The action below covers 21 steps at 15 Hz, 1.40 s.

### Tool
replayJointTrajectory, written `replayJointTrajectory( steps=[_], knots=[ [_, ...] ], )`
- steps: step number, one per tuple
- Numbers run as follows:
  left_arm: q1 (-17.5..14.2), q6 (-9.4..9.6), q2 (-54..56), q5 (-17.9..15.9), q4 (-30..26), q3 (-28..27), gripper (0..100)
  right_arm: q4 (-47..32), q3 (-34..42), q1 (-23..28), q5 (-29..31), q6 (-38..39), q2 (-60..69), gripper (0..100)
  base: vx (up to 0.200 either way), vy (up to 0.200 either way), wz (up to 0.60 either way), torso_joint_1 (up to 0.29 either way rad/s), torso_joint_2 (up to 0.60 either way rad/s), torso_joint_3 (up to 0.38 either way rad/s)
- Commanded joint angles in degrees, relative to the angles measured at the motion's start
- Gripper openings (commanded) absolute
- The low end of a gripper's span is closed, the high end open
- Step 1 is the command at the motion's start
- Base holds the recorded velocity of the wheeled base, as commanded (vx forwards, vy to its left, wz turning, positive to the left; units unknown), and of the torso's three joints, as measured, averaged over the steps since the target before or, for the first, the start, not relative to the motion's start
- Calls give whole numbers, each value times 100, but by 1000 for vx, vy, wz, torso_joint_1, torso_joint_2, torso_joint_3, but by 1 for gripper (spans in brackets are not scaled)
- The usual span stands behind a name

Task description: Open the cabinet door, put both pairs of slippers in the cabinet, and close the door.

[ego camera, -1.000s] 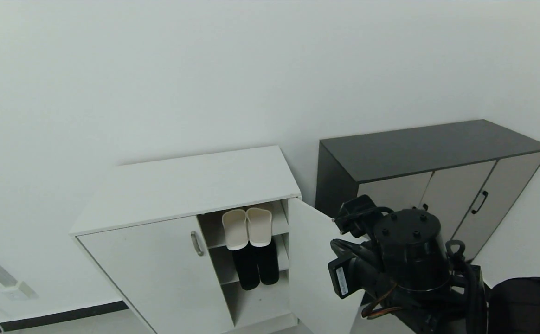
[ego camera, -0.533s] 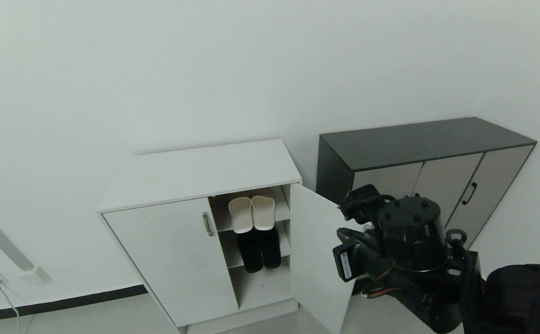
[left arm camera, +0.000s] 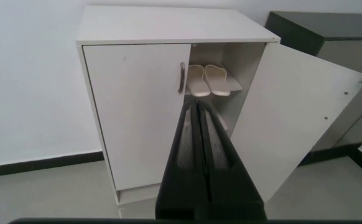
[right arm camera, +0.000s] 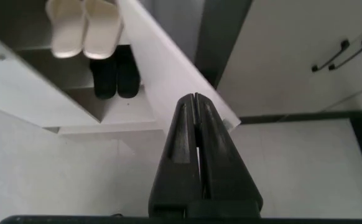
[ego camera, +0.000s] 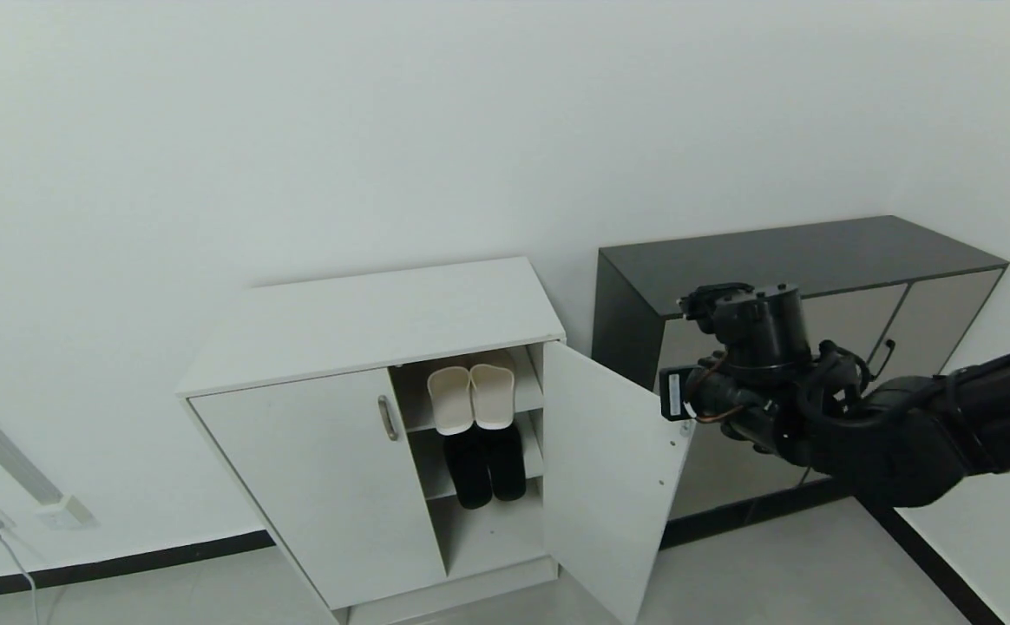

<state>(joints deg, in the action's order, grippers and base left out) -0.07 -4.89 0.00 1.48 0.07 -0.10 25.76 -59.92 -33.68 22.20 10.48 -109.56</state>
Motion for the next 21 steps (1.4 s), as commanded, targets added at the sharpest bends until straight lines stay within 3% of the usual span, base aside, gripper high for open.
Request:
replayJointTrajectory(
  steps=[1, 9, 21],
  knots=[
    [-1, -3, 0, 2, 1, 1, 0, -53, -354, 345, -102, 85, -602, 0, 0, 0, 0, 0, 0, 0],
    [-1, -3, -9, 2, 1, 1, 0, -18, -925, 899, -409, 112, -1384, 0, 0, 0, 0, 0, 0, 0],
    [-1, -3, 0, 2, 1, 1, 0, -45, -960, 696, -524, 296, -1692, 0, 0, 0, 0, 0, 0, 0]
  ],
)
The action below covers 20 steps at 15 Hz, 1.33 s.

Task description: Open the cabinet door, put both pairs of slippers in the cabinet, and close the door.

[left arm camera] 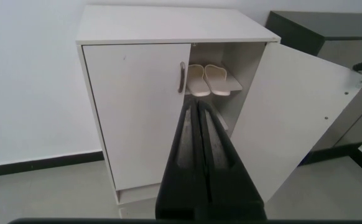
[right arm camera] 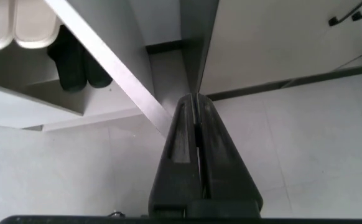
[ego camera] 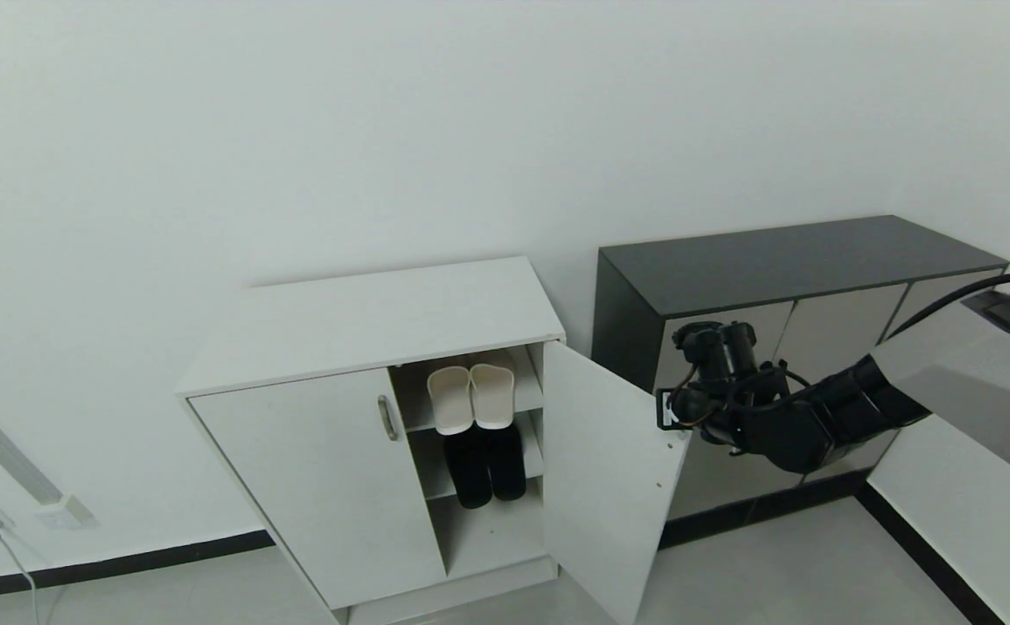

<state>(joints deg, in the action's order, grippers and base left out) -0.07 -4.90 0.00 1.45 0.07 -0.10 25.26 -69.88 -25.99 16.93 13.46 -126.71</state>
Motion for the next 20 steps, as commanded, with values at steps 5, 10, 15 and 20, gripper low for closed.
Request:
replayJointTrajectory(
  steps=[5, 10, 15, 20],
  knots=[
    [-1, -2, 0, 4, 1, 1, 0, 41, 405, -758, 47, 25, 322, 0, 0, 0, 0, 0, 0, 0],
    [-1, -2, 0, 4, 1, 1, 0, 260, 976, -1567, 29, 60, 920, 0, 0, 0, 0, 0, 0, 0],
    [-1, -2, 0, 4, 1, 1, 0, 1218, 1556, -1629, -6, -423, 1034, 0, 0, 0, 0, 0, 0, 0],
    [-1, -2, 0, 4, 1, 1, 0, 1271, 1600, -1655, -15, -432, 990, 0, 0, 0, 120, 0, 1, 0]
  ],
)
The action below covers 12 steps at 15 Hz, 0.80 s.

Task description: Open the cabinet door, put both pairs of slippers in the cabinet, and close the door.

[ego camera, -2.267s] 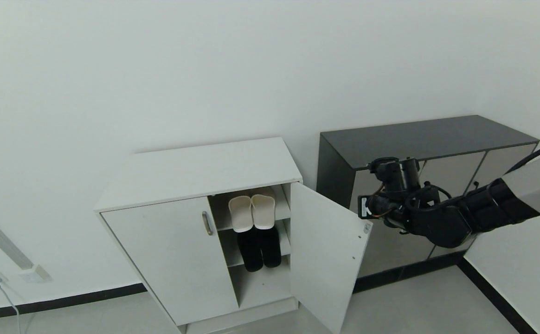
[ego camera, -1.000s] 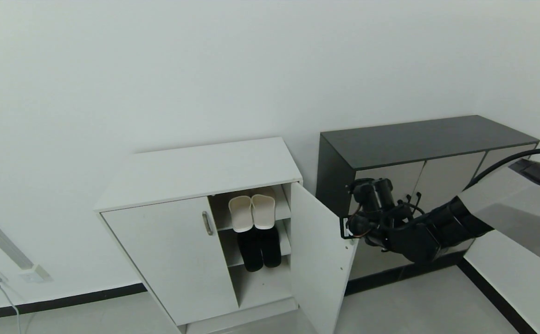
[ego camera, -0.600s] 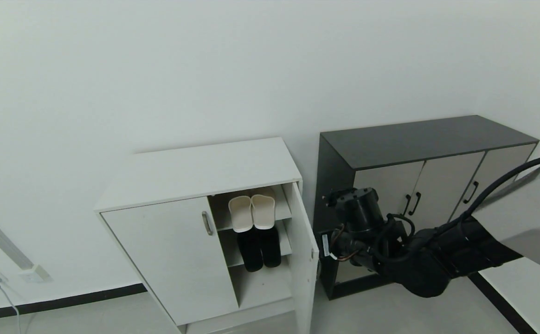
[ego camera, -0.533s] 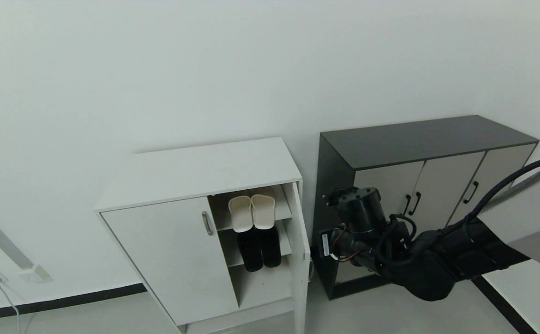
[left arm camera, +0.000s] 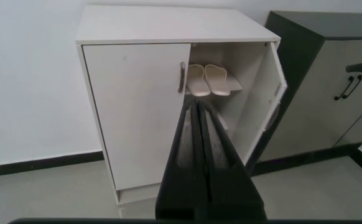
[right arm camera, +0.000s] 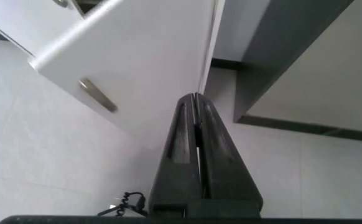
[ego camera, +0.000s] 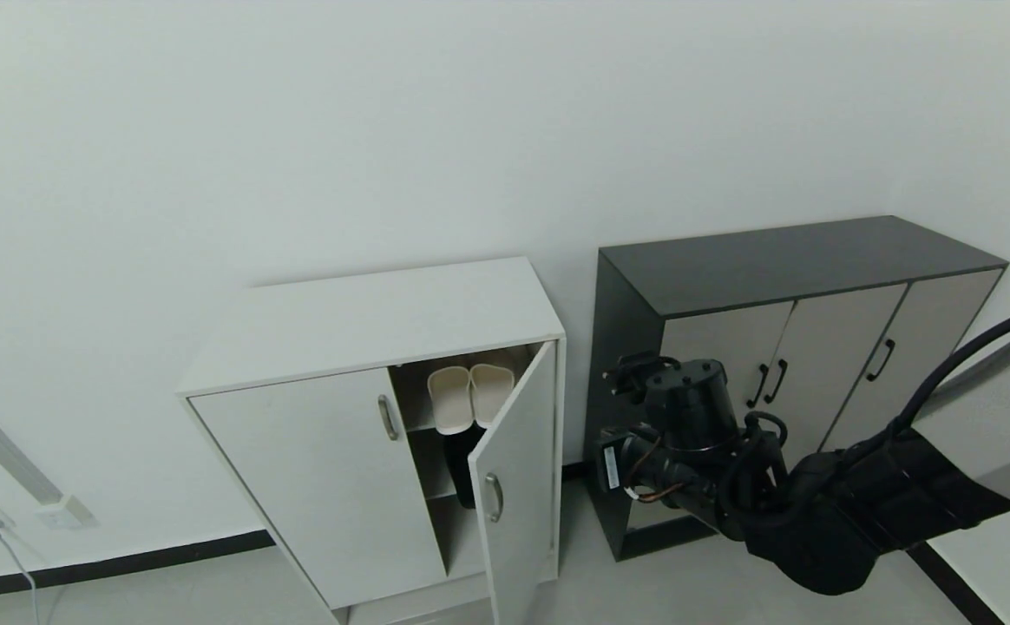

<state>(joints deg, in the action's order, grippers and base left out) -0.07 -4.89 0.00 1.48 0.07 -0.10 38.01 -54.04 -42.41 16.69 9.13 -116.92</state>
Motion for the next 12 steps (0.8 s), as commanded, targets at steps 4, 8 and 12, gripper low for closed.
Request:
replayJointTrajectory(
  steps=[4, 8, 12],
  knots=[
    [-1, -3, -9, 2, 1, 1, 0, 189, 131, -66, -219, 1, 11, 0, 0, 0, 600, 1, 5, 0],
    [-1, -3, 0, 2, 1, 1, 0, 532, 324, -57, -447, -69, 11, 0, 0, 0, 450, 4, 5, 4],
    [-1, -3, 0, 2, 1, 1, 0, 1068, 684, -22, -816, -263, 11, 0, 0, 0, 0, 0, 0, 0]
  ],
)
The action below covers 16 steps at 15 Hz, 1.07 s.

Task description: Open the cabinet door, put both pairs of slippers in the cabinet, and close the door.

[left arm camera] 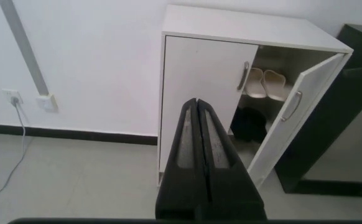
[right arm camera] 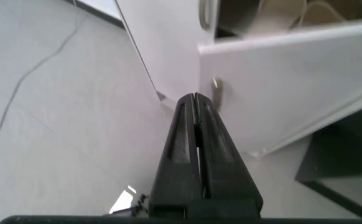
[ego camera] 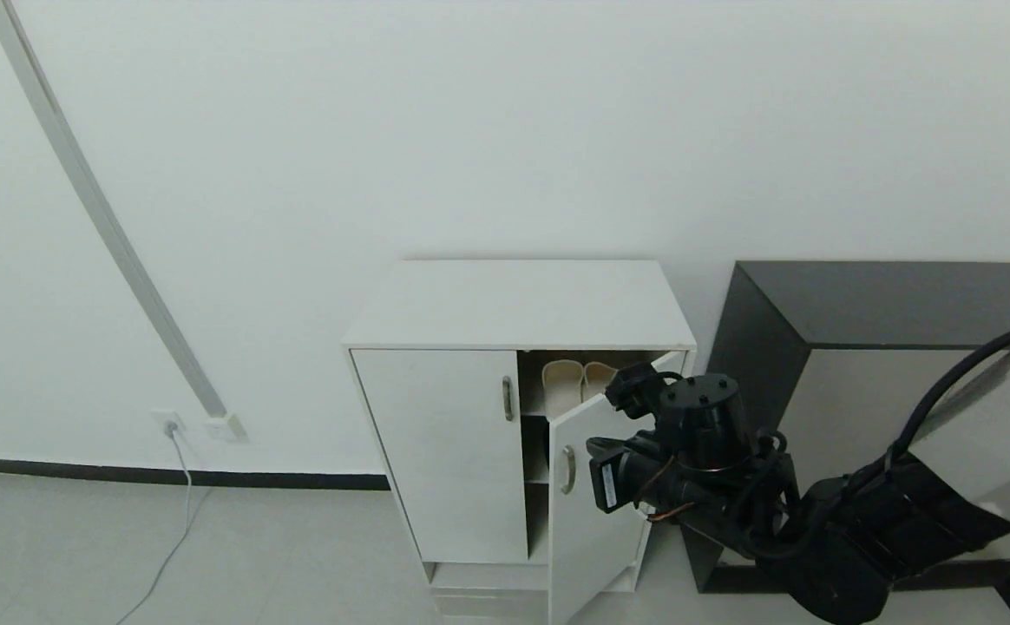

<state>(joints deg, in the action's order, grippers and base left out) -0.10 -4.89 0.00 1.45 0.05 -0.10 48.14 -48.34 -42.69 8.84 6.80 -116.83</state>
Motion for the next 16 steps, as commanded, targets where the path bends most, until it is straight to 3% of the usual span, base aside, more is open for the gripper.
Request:
replayJointTrajectory(
  steps=[1, 6, 8, 12, 16],
  knots=[
    [1, -3, 0, 4, 4, 1, 0, 152, 167, 15, -31, -100, 3, 0, 0, 0, 0, 0, 0, 0],
    [1, 23, 0, -31, -5, 1, 0, 2112, 2021, 182, -233, -425, 126, 0, 0, 0, 0, 0, 0, 0],
    [1, 23, 0, -31, -5, 1, 0, 2955, 2698, 279, -295, -425, 56, 0, 200, 0, 0, 0, 5, 5],
    [1, 32, -9, -31, -5, 1, 0, 3887, 3744, 288, -321, -417, 29, 0, 200, 0, 0, -1, -2, 4],
    [1, 32, 0, -31, -5, 1, 0, 4186, 4113, 288, -532, -373, -261, 0, 0, 0, 0, 0, 0, 0]
  ],
)
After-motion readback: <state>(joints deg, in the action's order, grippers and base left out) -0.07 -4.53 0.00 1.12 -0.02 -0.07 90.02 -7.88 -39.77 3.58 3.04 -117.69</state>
